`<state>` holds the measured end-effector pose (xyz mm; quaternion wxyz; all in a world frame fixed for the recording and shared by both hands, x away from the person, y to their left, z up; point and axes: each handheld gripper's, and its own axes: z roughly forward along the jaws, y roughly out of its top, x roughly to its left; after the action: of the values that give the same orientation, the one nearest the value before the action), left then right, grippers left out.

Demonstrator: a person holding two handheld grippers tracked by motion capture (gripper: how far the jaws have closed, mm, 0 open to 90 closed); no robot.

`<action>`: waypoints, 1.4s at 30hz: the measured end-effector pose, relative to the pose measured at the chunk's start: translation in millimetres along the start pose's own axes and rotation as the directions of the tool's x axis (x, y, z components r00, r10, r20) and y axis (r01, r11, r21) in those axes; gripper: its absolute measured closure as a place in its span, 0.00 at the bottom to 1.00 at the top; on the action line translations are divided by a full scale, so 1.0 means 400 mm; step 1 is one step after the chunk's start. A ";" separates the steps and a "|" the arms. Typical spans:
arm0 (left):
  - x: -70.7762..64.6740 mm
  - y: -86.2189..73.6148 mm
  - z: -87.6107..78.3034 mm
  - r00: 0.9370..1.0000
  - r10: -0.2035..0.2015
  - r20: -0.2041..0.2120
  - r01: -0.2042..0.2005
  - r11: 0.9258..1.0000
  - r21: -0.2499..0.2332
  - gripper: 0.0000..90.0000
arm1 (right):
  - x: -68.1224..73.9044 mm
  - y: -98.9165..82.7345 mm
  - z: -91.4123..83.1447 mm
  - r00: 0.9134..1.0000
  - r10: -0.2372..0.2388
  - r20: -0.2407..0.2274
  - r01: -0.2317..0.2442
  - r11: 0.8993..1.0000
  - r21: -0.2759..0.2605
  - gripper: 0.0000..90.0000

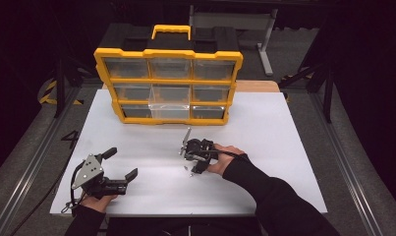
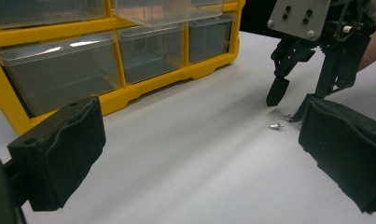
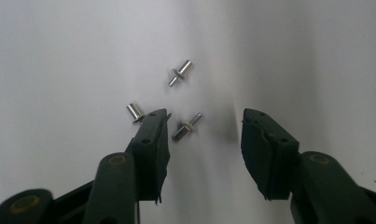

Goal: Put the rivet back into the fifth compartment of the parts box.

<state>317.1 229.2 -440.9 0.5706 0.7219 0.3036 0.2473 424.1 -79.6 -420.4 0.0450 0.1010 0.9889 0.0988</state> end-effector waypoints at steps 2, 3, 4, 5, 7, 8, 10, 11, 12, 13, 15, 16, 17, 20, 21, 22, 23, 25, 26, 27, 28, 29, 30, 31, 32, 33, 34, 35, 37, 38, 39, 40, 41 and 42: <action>0.000 0.000 0.000 1.000 -0.003 0.001 0.003 1.000 0.001 0.02 | 0.002 0.003 0.004 1.000 -0.008 0.007 0.008 1.000 0.005 0.64; 0.000 0.000 0.000 1.000 -0.002 0.001 0.002 1.000 0.001 0.02 | 0.002 0.003 0.006 1.000 -0.007 0.004 0.007 1.000 0.014 0.65; 0.000 0.000 0.000 1.000 -0.002 0.001 0.002 1.000 0.001 0.02 | 0.002 0.004 0.006 1.000 -0.005 -0.001 0.005 1.000 0.014 0.67; 0.001 -0.001 0.000 1.000 -0.004 0.001 0.004 1.000 0.001 0.02 | 0.001 0.004 0.005 1.000 0.000 -0.009 0.000 1.000 0.014 0.70; 0.001 -0.001 0.001 1.000 -0.008 -0.001 0.008 1.000 0.002 0.02 | 0.002 0.005 0.006 1.000 -0.002 -0.020 0.002 1.000 0.013 0.76; 0.001 -0.001 0.001 1.000 -0.008 0.001 0.008 1.000 0.001 0.02 | 0.004 0.005 0.007 1.000 -0.002 -0.030 0.002 1.000 0.009 0.79; 0.000 -0.001 0.001 1.000 -0.007 0.000 0.007 1.000 0.003 0.02 | 0.001 0.006 0.006 0.999 -0.001 -0.044 0.002 1.000 0.016 0.82; 0.001 -0.001 0.002 1.000 -0.004 0.002 0.004 1.000 0.004 0.02 | 0.000 0.006 0.006 0.999 0.004 -0.046 -0.004 1.000 0.018 0.83; 0.000 -0.001 0.002 1.000 -0.007 0.002 0.007 1.000 0.003 0.02 | -0.002 0.006 0.006 0.999 0.013 -0.053 -0.012 1.000 0.017 0.87; 0.000 -0.001 0.002 1.000 -0.007 0.003 0.007 1.000 0.001 0.02 | -0.003 0.006 0.006 0.998 0.012 -0.056 -0.011 1.000 0.017 0.91; 0.000 -0.002 0.002 1.000 -0.007 0.004 0.007 1.000 0.001 0.02 | -0.003 0.006 0.005 0.998 0.024 -0.059 -0.022 0.999 0.024 0.91; 0.000 -0.002 0.002 1.000 -0.007 0.004 0.007 1.000 0.001 0.02 | -0.003 0.006 0.005 0.998 0.024 -0.059 -0.022 0.999 0.024 0.91; 0.000 -0.002 0.003 1.000 -0.007 0.004 0.007 1.000 0.001 0.02 | -0.004 0.007 0.006 0.998 0.014 -0.057 -0.013 1.000 0.018 0.91; 0.000 -0.002 0.002 1.000 -0.006 0.004 0.006 1.000 0.002 0.02 | -0.001 0.007 0.003 0.998 0.024 -0.053 -0.022 0.999 0.026 0.91; 0.000 -0.001 0.002 1.000 -0.006 0.004 0.006 1.000 0.004 0.02 | -0.003 0.006 0.000 0.999 0.017 -0.047 -0.016 1.000 0.007 0.91; 0.000 -0.001 0.002 1.000 -0.006 0.003 0.006 1.000 0.004 0.02 | -0.004 0.006 -0.004 0.999 0.016 -0.052 -0.015 1.000 0.012 0.91; 0.000 -0.001 0.003 1.000 -0.006 0.004 0.006 1.000 0.002 0.02 | -0.004 0.006 -0.009 0.999 0.013 -0.050 -0.013 1.000 0.007 0.91; 0.000 -0.002 0.003 1.000 -0.007 0.004 0.007 1.000 0.002 0.02 | -0.003 0.006 -0.013 0.999 0.014 -0.047 -0.014 1.000 0.002 0.91; 0.000 -0.002 0.003 1.000 -0.006 0.004 0.006 1.000 0.004 0.02 | -0.003 0.007 -0.023 0.999 0.012 -0.046 -0.012 1.000 -0.004 0.91; 0.000 -0.001 0.003 1.000 -0.005 0.004 0.005 1.000 0.007 0.02 | -0.002 0.008 -0.037 0.999 0.008 -0.041 -0.009 1.000 -0.014 0.91; 0.000 -0.001 0.003 1.000 -0.006 0.004 0.006 1.000 0.007 0.02 | -0.003 0.009 -0.047 0.999 0.004 -0.039 -0.005 1.000 -0.020 0.91; 0.000 -0.001 0.003 1.000 -0.006 0.004 0.006 1.000 0.007 0.02 | -0.002 0.010 -0.058 0.999 0.007 -0.036 -0.008 1.000 -0.030 0.91; 0.000 -0.001 0.004 1.000 -0.005 0.004 0.005 1.000 0.007 0.02 | -0.002 0.011 -0.069 0.999 0.006 -0.034 -0.007 0.999 -0.037 0.91; 0.000 -0.001 0.003 1.000 -0.004 0.006 0.004 1.000 0.010 0.02 | -0.003 0.012 -0.079 1.000 0.003 -0.031 -0.004 0.999 -0.042 0.91; 0.000 -0.001 0.003 1.000 -0.004 0.006 0.004 1.000 0.010 0.02 | -0.003 0.012 -0.090 1.000 0.003 -0.027 -0.004 0.999 -0.047 0.91; 0.000 -0.001 0.003 1.000 -0.002 0.006 0.002 1.000 0.012 0.02 | -0.004 0.013 -0.097 1.000 0.001 -0.025 -0.002 0.999 -0.051 0.91; 0.000 -0.001 0.003 1.000 -0.002 0.006 0.002 1.000 0.012 0.02 | -0.006 0.013 -0.108 1.000 0.000 -0.022 -0.001 0.998 -0.057 0.91; 0.000 -0.001 0.004 1.000 -0.002 0.007 0.001 1.000 0.012 0.02 | -0.007 0.013 -0.114 1.000 0.001 -0.022 -0.002 0.998 -0.062 0.91; 0.000 -0.001 0.004 1.000 -0.001 0.007 0.001 1.000 0.013 0.02 | -0.010 0.013 -0.129 1.000 0.002 -0.013 -0.003 0.998 -0.069 0.91; 0.000 -0.001 0.004 1.000 0.000 0.007 0.000 1.000 0.013 0.02 | -0.011 0.013 -0.136 1.000 0.003 -0.012 -0.004 0.997 -0.075 0.91; 0.000 -0.001 0.004 1.000 -0.001 0.007 0.000 1.000 0.014 0.02 | -0.013 0.013 -0.145 1.000 0.002 -0.013 -0.003 0.997 -0.080 0.91; 0.001 -0.001 0.004 1.000 -0.001 0.008 0.001 1.000 0.014 0.02 | -0.016 0.014 -0.149 1.000 -0.008 -0.011 0.007 0.996 -0.088 0.91; 0.001 -0.001 0.004 1.000 -0.002 0.007 0.002 1.000 0.013 0.02 | -0.016 0.015 -0.157 1.000 -0.004 -0.006 0.004 0.996 -0.090 0.91; 0.001 -0.001 0.005 1.000 -0.005 0.007 0.004 1.000 0.012 0.02 | -0.017 0.016 -0.165 1.000 -0.008 -0.003 0.008 0.996 -0.092 0.91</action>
<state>318.5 228.2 -441.9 0.5679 0.7256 0.3046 0.2415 424.9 -87.1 -354.2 0.0482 0.0947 0.9839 0.1440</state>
